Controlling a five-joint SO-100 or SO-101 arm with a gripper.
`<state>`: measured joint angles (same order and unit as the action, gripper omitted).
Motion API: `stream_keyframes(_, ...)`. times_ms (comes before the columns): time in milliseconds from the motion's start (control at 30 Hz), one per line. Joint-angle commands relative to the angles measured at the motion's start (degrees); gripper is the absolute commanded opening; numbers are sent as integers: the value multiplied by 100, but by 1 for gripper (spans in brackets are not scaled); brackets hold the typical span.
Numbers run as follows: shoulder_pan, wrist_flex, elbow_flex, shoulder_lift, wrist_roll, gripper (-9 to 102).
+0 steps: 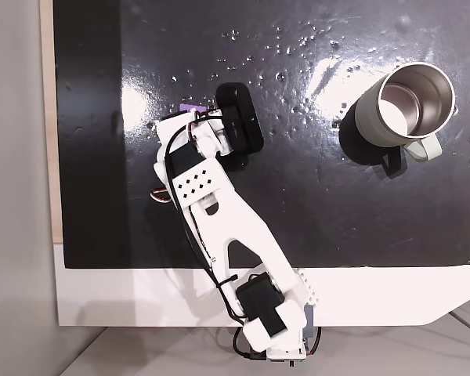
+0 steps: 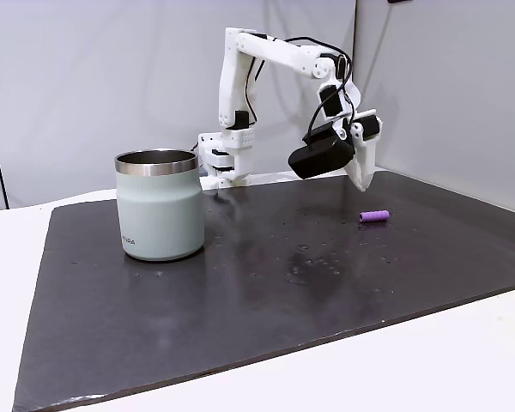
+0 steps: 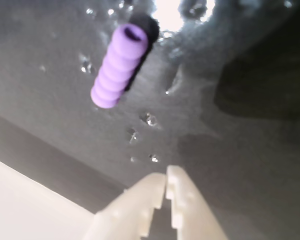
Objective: Grasp a pengrip and put it in the cup.
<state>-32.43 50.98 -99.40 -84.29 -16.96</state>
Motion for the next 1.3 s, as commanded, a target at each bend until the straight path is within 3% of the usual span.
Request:
stream_keyframes(0,290,62,404,-9,-563,0)
stream_keyframes(400,369,211,905,492,-1441,0)
stream_keyframes(633,413,650,1151,580,-2109,15)
stream_keyframes(933,448,1459,2004,1099,-2953,26)
stream_keyframes(1267,457,2215,3313,2109,-2988,26)
